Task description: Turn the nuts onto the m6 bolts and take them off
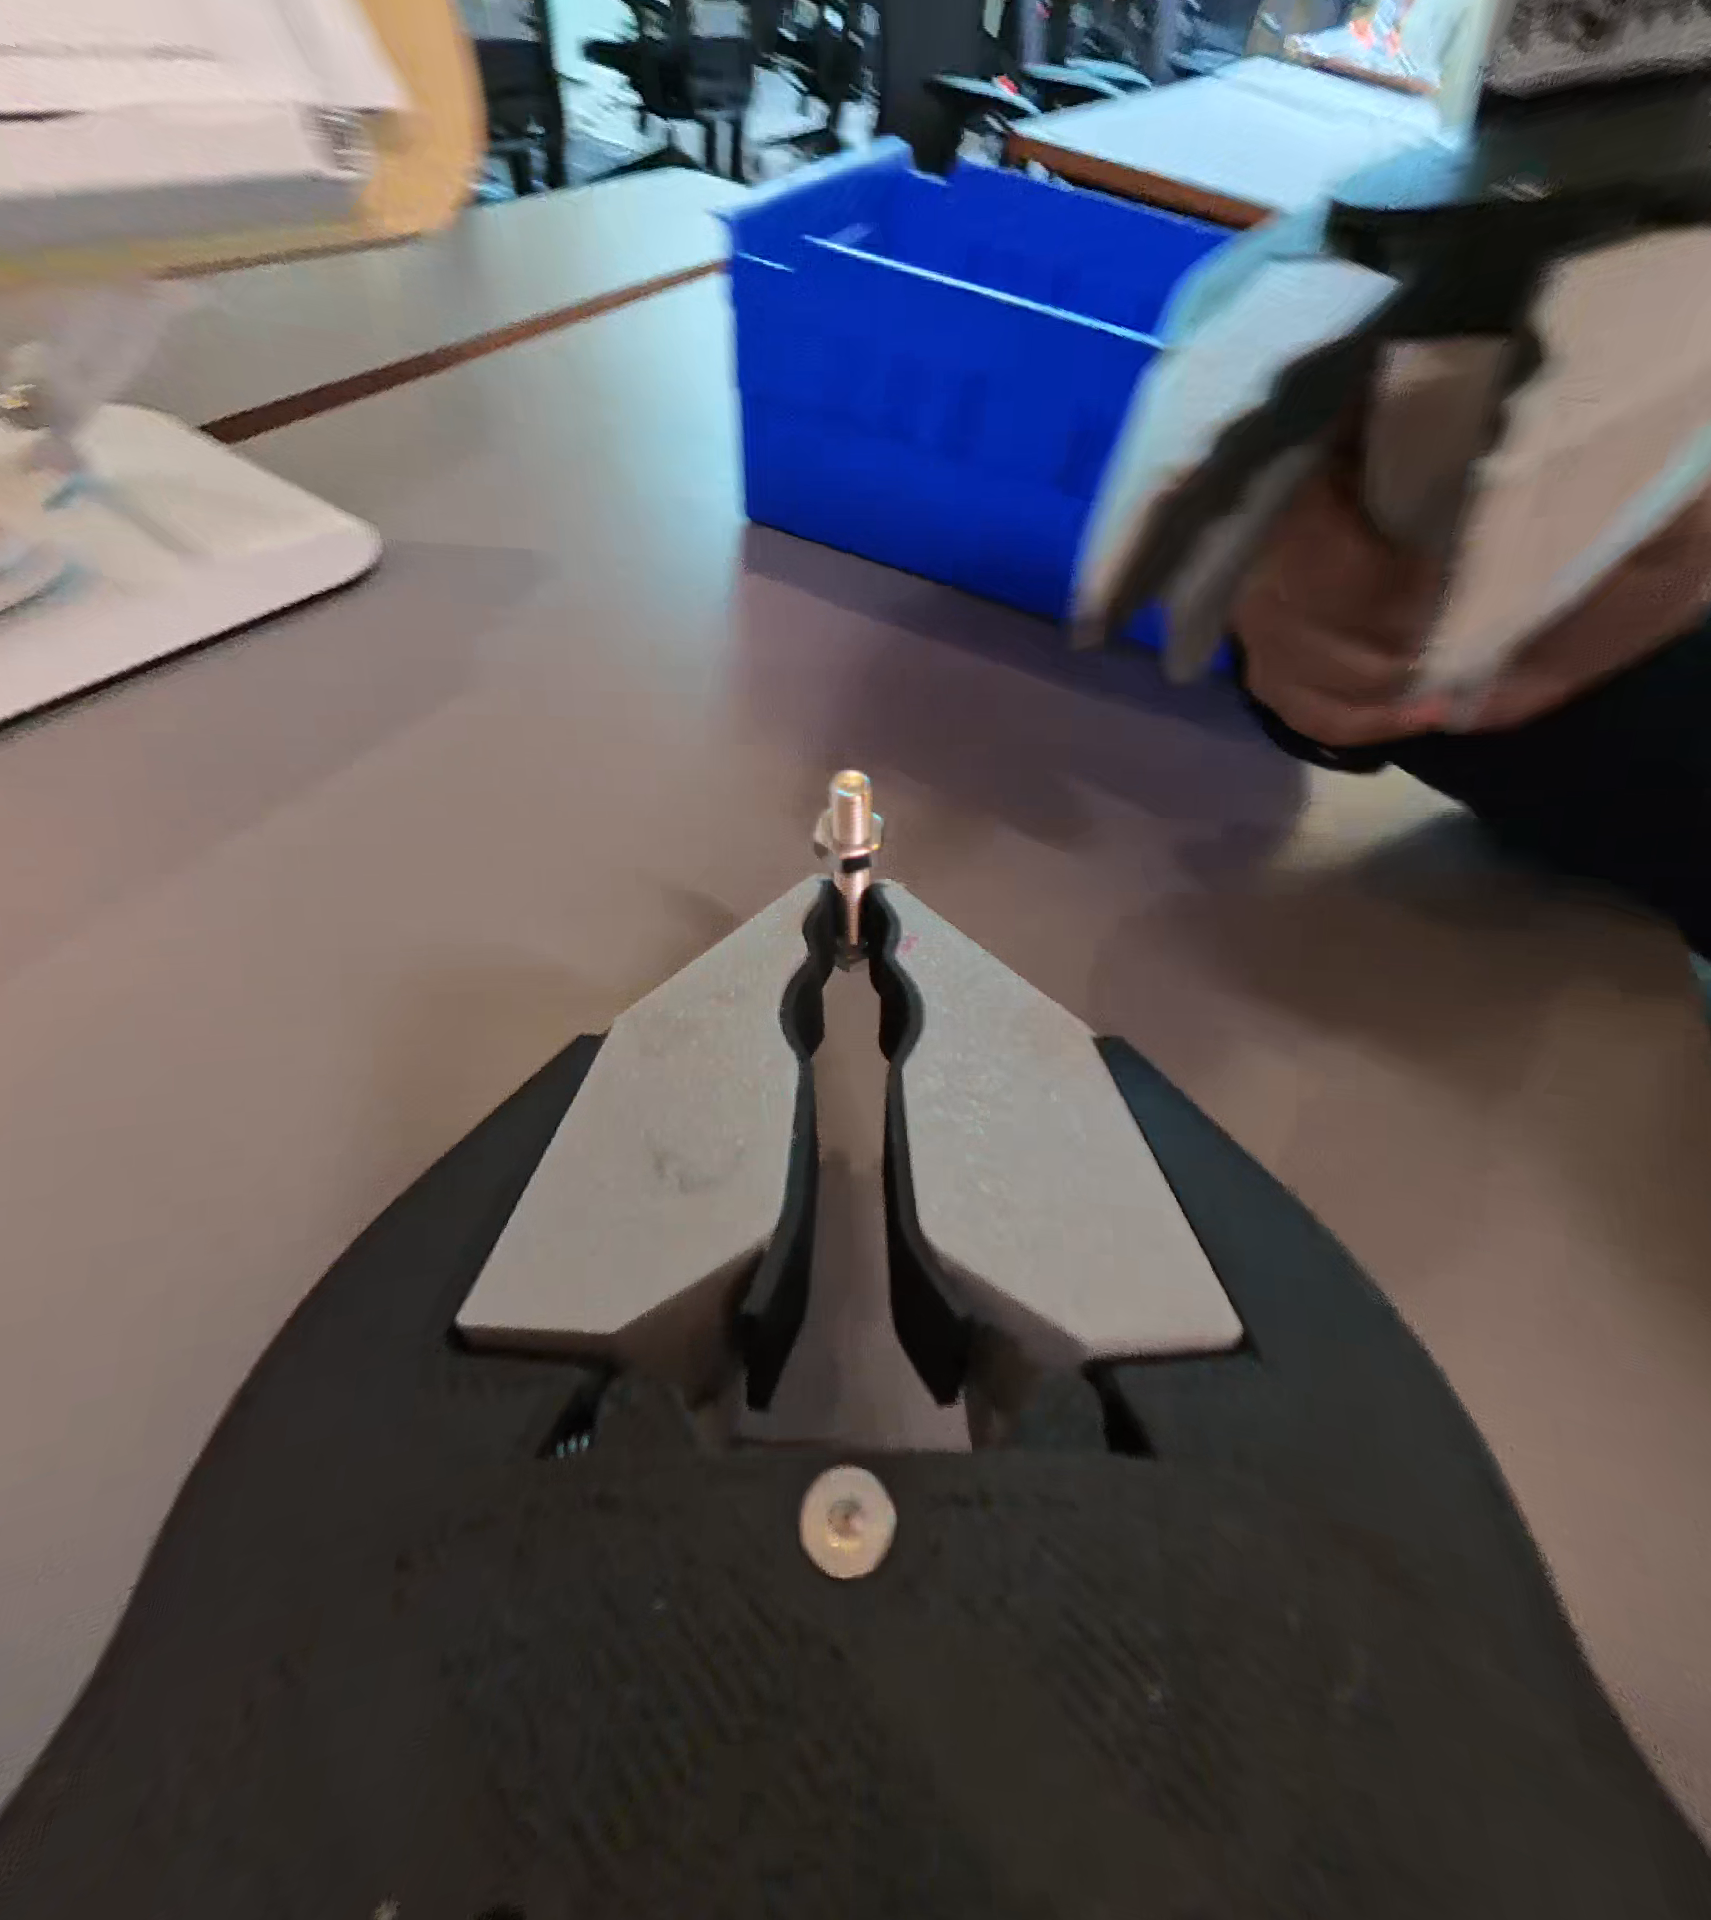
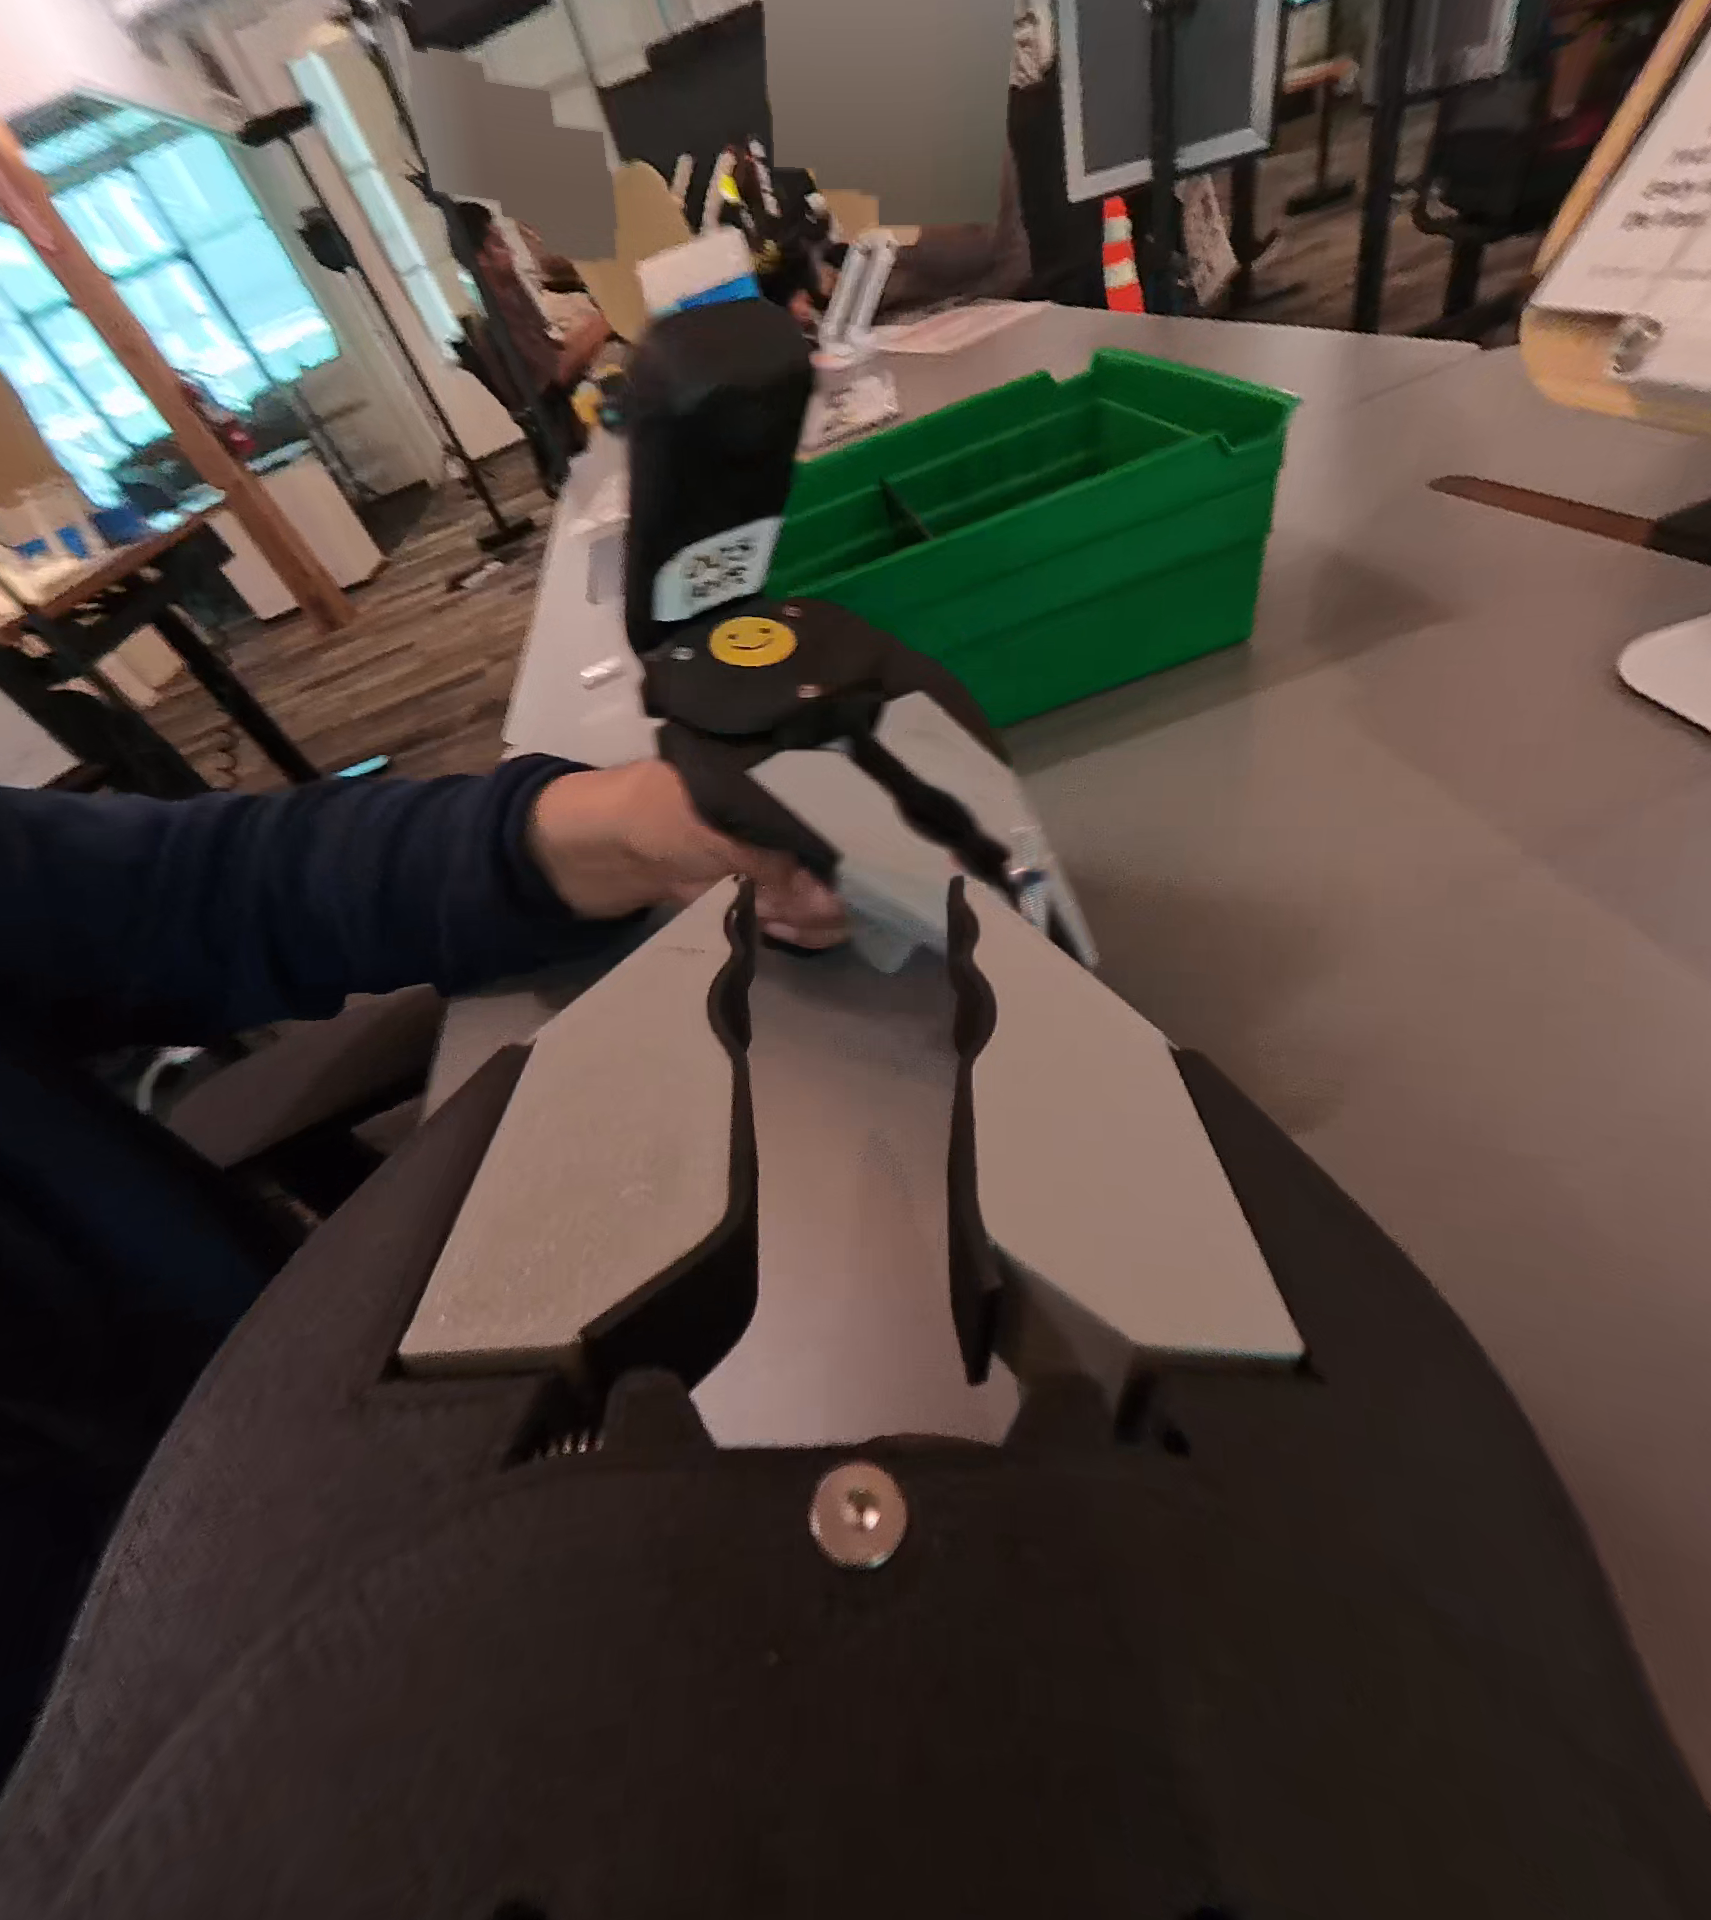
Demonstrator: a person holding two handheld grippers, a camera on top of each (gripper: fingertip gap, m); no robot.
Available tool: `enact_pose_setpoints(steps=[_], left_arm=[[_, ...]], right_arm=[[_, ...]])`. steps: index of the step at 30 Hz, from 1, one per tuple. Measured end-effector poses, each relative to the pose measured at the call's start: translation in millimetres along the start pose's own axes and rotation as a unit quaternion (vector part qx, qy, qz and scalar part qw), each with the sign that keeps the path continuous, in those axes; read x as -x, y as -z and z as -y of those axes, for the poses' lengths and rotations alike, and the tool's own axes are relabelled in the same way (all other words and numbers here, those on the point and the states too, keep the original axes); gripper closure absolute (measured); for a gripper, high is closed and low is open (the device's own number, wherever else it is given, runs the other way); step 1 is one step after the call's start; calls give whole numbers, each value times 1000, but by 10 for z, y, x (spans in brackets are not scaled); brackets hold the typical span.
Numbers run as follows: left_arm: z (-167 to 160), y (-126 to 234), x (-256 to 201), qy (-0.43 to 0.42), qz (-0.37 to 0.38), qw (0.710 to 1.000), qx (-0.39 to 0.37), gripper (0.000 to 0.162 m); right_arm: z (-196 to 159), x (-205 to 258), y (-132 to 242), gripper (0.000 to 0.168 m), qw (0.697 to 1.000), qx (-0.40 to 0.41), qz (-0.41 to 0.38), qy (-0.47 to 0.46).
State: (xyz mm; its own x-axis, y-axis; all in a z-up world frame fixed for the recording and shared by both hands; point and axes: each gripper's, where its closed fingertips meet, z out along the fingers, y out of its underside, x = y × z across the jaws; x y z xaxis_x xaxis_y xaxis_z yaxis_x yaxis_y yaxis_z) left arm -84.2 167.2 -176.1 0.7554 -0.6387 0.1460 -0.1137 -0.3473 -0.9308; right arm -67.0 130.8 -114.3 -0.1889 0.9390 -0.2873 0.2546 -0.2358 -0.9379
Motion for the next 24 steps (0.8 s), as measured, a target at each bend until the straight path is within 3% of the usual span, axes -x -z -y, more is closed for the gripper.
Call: enact_pose_setpoints(steps=[5,8,12,13,14,16,19,24], left_arm=[[-53,-88,-280,-36,-38,998,20,159],[-47,-84,-297,-30,-47,998,17,159],[-28,-62,-131,-10,-12,1000,12,158],[-38,-34,33,8,21,1000,14,159],[-31,9,154,29,37,999,8,159],[-17,96,281,54,42,998,-4,159],[-26,82,204,40,26,999,1,159],[-107,-69,-184,-24,-26,999,37,159]], right_arm=[[-195,-154,-123,143,997,50,-59,27],[-265,-231,-162,129,994,68,-84,29],[-282,27,-179,116,997,73,0,20],[-241,136,-144,154,997,62,31,35],[-161,197,-106,162,997,40,43,43],[-64,170,-53,157,998,20,30,45],[-68,-5,-51,136,999,19,-11,25],[-190,-174,-133,140,998,41,-53,9]])
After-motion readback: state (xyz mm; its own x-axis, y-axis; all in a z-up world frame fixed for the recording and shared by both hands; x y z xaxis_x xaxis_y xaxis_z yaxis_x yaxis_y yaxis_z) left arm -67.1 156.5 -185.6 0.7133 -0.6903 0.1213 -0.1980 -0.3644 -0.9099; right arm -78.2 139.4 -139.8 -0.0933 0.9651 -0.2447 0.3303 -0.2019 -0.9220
